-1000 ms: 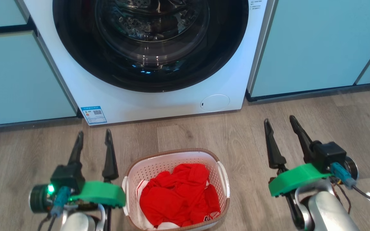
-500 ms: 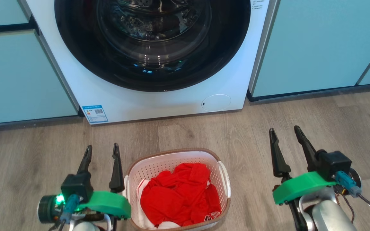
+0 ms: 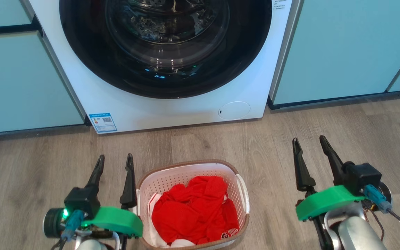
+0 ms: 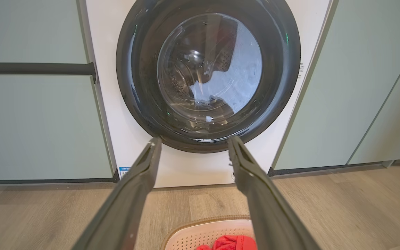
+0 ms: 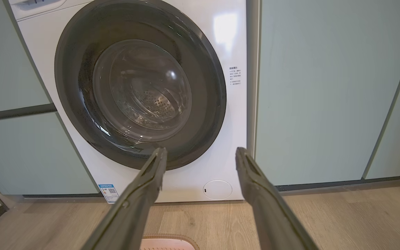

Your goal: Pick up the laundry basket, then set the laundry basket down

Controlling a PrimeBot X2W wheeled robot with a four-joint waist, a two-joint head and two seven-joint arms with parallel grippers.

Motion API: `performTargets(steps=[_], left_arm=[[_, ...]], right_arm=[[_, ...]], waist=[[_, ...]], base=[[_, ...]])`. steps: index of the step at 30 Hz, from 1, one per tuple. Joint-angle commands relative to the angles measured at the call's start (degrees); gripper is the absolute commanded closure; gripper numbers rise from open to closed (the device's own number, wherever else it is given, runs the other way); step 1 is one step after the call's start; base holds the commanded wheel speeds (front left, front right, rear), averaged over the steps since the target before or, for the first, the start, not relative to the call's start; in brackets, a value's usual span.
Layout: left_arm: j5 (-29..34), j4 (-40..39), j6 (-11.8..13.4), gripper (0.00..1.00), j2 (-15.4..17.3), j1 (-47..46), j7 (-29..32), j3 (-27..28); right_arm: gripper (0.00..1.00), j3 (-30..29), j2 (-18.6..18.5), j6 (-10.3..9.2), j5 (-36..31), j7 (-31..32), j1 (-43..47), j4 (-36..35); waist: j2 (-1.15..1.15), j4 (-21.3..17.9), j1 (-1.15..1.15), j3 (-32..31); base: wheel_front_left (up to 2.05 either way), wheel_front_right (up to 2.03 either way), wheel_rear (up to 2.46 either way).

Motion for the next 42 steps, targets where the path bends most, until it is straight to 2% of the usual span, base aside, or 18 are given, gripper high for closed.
performTargets(steps=[1,21,42], left_arm=[[-0.3,-1.6,0.0,0.00,-0.1,-2.6,-0.3,2.0],[-2.0,-2.0,-1.2,0.00,-0.1,-2.3,-0.3,2.5],[-4.0,-1.0,-1.2,0.00,-0.1,-2.0,-0.3,2.9]], right_arm=[[0.00,1.1,0.4,0.40,-0.5,-0.7,-2.4,-2.2],[0.00,1.1,0.4,0.40,-0.5,-0.7,-2.4,-1.9],[0.00,1.3,0.4,0.40,-0.7,-0.7,-2.4,-1.2]], waist=[[0.00,0.0,0.00,0.0],[0.00,0.2,0.00,-0.1],[0.00,0.1,0.00,-0.6]], base=[[0.00,0.00,0.00],[0.00,0.00,0.00],[0.00,0.00,0.00]])
